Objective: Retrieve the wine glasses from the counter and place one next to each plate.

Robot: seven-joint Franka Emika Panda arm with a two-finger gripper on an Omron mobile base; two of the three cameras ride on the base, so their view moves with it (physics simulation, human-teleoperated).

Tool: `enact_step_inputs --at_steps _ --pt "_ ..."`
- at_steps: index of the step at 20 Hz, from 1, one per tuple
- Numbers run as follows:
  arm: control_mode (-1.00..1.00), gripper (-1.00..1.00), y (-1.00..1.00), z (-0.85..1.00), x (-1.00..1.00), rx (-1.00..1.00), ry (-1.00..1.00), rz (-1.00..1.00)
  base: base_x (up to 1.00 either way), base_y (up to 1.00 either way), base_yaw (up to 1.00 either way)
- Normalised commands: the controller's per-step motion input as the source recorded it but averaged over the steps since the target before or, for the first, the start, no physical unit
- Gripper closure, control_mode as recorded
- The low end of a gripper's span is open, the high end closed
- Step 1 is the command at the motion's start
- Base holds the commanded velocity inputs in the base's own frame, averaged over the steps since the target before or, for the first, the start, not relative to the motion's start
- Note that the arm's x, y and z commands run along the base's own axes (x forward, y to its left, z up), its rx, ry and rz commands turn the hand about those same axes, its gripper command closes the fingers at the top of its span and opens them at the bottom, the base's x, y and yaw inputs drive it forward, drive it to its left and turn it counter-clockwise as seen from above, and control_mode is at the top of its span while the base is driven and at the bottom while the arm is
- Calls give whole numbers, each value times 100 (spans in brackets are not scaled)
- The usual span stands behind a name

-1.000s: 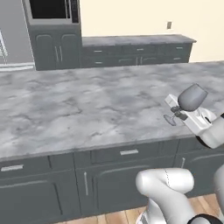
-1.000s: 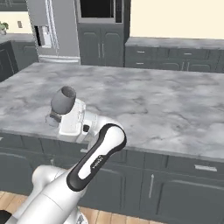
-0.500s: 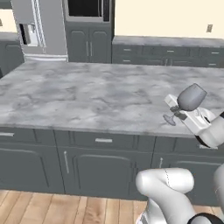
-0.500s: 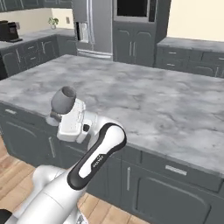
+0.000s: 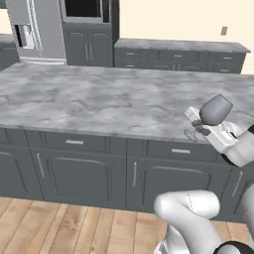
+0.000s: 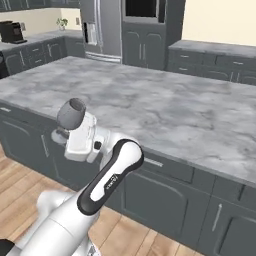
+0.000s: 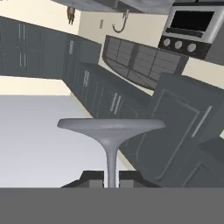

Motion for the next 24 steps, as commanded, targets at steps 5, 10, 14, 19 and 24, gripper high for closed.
enact_step_inputs --at_steps 5,10,14,19,24 --pt "100 100 0 0 0 0 0 0 -43 -100 0" --pt "100 100 0 0 0 0 0 0 -4 -100 3" --pt "100 100 0 0 0 0 0 0 -2 -100 46" --pt "100 100 0 0 0 0 0 0 -24 -100 47" --pt "100 100 0 0 0 0 0 0 -33 -100 28"
